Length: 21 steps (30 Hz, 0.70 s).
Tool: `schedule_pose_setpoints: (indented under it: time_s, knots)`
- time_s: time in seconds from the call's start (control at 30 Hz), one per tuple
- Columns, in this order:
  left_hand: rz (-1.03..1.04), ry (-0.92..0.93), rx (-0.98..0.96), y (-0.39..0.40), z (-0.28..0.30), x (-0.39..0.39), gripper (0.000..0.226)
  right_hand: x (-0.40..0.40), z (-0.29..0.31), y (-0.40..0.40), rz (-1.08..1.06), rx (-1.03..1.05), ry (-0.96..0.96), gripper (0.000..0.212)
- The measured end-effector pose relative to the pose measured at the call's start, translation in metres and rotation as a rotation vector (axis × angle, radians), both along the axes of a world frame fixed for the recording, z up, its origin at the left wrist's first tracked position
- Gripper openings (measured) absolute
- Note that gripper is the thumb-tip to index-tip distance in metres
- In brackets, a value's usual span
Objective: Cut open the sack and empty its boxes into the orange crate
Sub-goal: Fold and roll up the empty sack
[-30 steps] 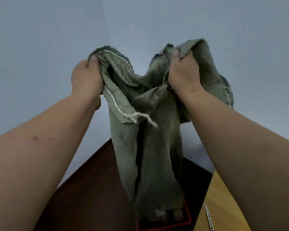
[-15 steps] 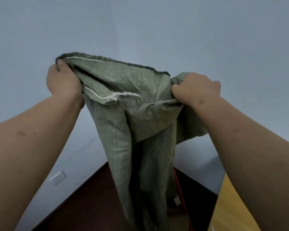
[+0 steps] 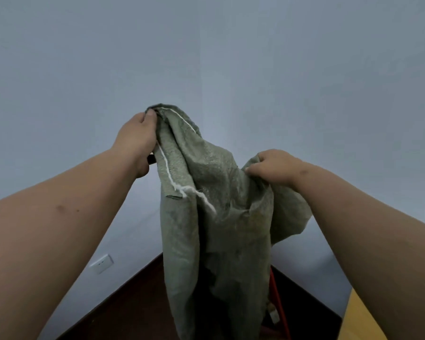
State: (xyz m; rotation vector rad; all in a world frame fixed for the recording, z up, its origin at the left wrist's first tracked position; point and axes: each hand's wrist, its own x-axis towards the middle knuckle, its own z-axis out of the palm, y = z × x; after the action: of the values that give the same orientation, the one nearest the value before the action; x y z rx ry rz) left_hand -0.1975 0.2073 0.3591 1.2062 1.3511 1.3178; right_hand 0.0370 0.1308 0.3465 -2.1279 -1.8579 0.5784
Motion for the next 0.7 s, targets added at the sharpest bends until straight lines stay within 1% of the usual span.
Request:
schedule_pose_setpoints:
  time_s: [0.03, 0.07, 0.13, 0.17, 0.2, 0.23, 0.27, 0.3, 0.33, 0.37, 0.4, 0.43, 0.47, 0.5, 0.53, 0.57, 0.6, 0.63, 0.67, 0.7]
  knots:
    - [0.011, -0.017, 0.009, -0.002, 0.004, -0.004, 0.026, -0.006, 0.003, 0.000, -0.006, 0.017, 0.045, 0.020]
    - [0.040, -0.054, 0.030, -0.002, 0.009, -0.010, 0.025, -0.013, 0.011, -0.001, -0.030, 0.082, 0.087, 0.026]
    - [0.135, -0.216, 0.111, 0.001, 0.024, -0.025, 0.026, -0.024, 0.031, 0.007, -0.135, 0.339, 0.205, 0.056]
    - [0.176, -0.320, 0.180, 0.005, 0.035, -0.034, 0.029, -0.029, 0.042, 0.010, -0.179, 0.488, 0.248, 0.064]
    - [0.201, -0.401, 0.251, 0.009, 0.045, -0.041, 0.031, -0.034, 0.052, 0.013, -0.197, 0.600, 0.235, 0.067]
    - [0.198, -0.437, 0.300, 0.011, 0.052, -0.045, 0.030, -0.038, 0.058, 0.017, -0.160, 0.647, 0.172, 0.068]
    - [0.167, -0.422, 0.303, 0.011, 0.056, -0.047, 0.027, -0.043, 0.060, 0.022, -0.070, 0.601, 0.110, 0.071]
    - [0.130, -0.369, 0.259, 0.011, 0.056, -0.047, 0.025, -0.049, 0.059, 0.025, 0.020, 0.485, 0.094, 0.077]
    - [0.117, -0.327, 0.217, 0.009, 0.054, -0.048, 0.023, -0.052, 0.055, 0.026, 0.064, 0.393, 0.106, 0.084]
    - [0.126, -0.312, 0.209, 0.008, 0.052, -0.050, 0.022, -0.054, 0.051, 0.027, 0.040, 0.389, 0.163, 0.090]
    - [0.165, -0.311, 0.250, 0.010, 0.050, -0.059, 0.023, -0.052, 0.048, 0.030, -0.042, 0.475, 0.248, 0.092]
    - [0.230, -0.336, 0.310, 0.012, 0.050, -0.072, 0.029, -0.052, 0.050, 0.030, -0.145, 0.629, 0.322, 0.091]
    - [0.297, -0.343, 0.359, 0.022, 0.050, -0.089, 0.039, -0.053, 0.052, 0.031, -0.224, 0.779, 0.324, 0.091]
    - [0.363, -0.319, 0.386, 0.038, 0.050, -0.106, 0.049, -0.056, 0.057, 0.030, -0.214, 0.843, 0.281, 0.092]
    - [0.373, -0.298, 0.382, 0.047, 0.052, -0.117, 0.054, -0.060, 0.058, 0.032, -0.107, 0.792, 0.229, 0.094]
    - [0.300, -0.286, 0.356, 0.045, 0.053, -0.118, 0.050, -0.067, 0.061, 0.033, 0.040, 0.619, 0.219, 0.097]
    - [0.189, -0.231, 0.300, 0.036, 0.056, -0.109, 0.040, -0.075, 0.063, 0.032, 0.156, 0.392, 0.242, 0.098]
    - [0.069, -0.131, 0.238, 0.026, 0.054, -0.098, 0.030, -0.082, 0.059, 0.032, 0.206, 0.198, 0.290, 0.092]
    - [-0.030, 0.005, 0.177, 0.018, 0.049, -0.088, 0.026, -0.086, 0.055, 0.036, 0.209, 0.153, 0.353, 0.079]
    - [-0.060, 0.113, 0.139, 0.013, 0.043, -0.081, 0.026, -0.090, 0.051, 0.040, 0.174, 0.231, 0.387, 0.067]
